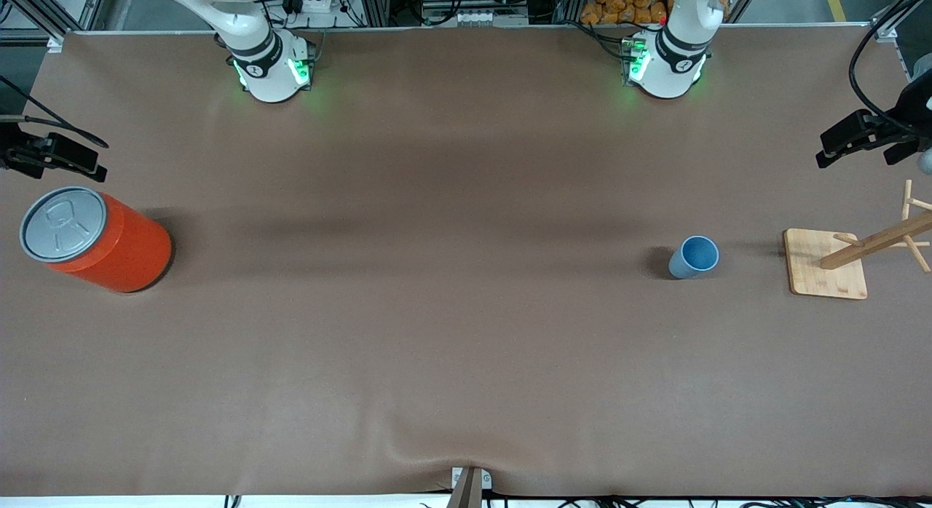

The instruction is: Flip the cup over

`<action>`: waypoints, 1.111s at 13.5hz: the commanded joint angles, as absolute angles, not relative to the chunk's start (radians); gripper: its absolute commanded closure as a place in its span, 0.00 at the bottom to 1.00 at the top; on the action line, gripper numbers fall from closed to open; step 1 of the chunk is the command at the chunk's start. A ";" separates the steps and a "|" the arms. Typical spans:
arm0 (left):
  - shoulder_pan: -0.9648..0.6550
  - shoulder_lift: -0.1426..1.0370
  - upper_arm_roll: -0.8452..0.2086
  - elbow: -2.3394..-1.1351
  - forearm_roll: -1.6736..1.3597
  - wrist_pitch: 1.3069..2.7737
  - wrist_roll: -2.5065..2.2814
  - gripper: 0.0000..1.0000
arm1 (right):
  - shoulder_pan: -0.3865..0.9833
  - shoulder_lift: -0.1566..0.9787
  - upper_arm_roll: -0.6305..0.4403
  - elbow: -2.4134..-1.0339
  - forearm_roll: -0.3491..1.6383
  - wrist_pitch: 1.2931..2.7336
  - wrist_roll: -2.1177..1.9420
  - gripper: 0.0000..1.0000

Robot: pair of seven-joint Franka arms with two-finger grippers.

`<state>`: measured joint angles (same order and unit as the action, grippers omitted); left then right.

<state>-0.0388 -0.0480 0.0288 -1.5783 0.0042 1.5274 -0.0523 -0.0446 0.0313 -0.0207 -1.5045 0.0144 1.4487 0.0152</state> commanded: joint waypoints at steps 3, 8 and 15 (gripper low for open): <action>-0.041 -0.043 0.023 -1.569 -0.008 1.520 -0.061 0.00 | -0.063 0.029 -0.005 -1.505 0.005 1.453 0.020 0.00; -0.040 -0.040 0.017 -1.565 -0.011 1.520 -0.064 0.00 | -0.063 0.029 -0.005 -1.505 0.005 1.453 0.020 0.00; -0.043 -0.037 0.017 -1.554 -0.009 1.520 -0.069 0.00 | -0.063 0.029 -0.005 -1.505 0.005 1.453 0.020 0.00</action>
<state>-0.0437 -0.0452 0.0226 -1.5763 0.0041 1.5279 -0.0524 -0.0447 0.0321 -0.0207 -1.5045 0.0144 1.4487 0.0152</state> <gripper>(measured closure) 0.000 0.000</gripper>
